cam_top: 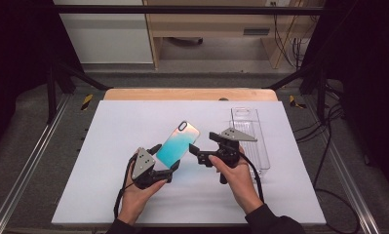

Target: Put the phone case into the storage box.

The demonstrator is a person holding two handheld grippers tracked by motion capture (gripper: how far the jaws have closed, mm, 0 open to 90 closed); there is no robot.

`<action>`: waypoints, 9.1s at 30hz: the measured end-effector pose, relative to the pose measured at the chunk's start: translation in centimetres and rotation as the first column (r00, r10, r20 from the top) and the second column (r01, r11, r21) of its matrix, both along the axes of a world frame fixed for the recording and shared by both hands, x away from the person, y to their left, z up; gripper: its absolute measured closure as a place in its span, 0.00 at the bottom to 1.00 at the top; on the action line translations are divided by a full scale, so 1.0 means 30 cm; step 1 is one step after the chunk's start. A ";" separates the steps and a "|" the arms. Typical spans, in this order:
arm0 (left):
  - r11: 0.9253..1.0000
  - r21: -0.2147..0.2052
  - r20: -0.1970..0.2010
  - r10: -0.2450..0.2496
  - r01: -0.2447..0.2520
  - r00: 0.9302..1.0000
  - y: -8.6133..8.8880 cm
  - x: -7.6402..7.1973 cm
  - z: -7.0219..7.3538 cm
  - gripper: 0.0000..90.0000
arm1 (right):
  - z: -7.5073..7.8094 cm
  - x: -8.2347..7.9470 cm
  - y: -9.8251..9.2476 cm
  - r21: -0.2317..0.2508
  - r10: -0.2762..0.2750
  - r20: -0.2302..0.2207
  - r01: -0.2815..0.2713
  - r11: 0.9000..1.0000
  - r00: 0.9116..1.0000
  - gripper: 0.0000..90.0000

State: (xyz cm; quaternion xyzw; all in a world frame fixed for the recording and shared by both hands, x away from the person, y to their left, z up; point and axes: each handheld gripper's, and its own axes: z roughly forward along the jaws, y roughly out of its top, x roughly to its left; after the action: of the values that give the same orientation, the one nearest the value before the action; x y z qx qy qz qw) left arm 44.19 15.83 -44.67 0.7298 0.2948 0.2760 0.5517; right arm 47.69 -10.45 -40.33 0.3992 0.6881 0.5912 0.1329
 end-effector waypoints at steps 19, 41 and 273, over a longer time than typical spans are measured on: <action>1.000 0.004 0.005 -0.017 0.016 1.000 -0.013 -0.006 0.002 0.18 | -0.008 0.001 0.018 0.005 0.010 -0.010 -0.010 1.000 1.000 0.08; 0.999 0.012 0.034 -0.036 0.036 0.999 -0.028 -0.020 0.011 0.18 | 0.039 0.051 0.000 -0.076 0.079 -0.055 -0.083 0.994 0.995 0.35; 0.972 -0.187 -0.015 0.141 -0.141 0.990 0.344 -0.054 -0.046 0.03 | 0.259 0.408 -0.606 -0.227 -0.144 -0.018 0.136 0.964 0.989 0.90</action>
State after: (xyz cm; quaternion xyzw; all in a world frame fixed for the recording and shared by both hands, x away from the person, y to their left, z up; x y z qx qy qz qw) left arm 42.57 26.16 -46.04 0.6520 0.3711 0.2848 0.5967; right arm 59.93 -28.62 -32.57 0.4392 0.7229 0.4917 0.2068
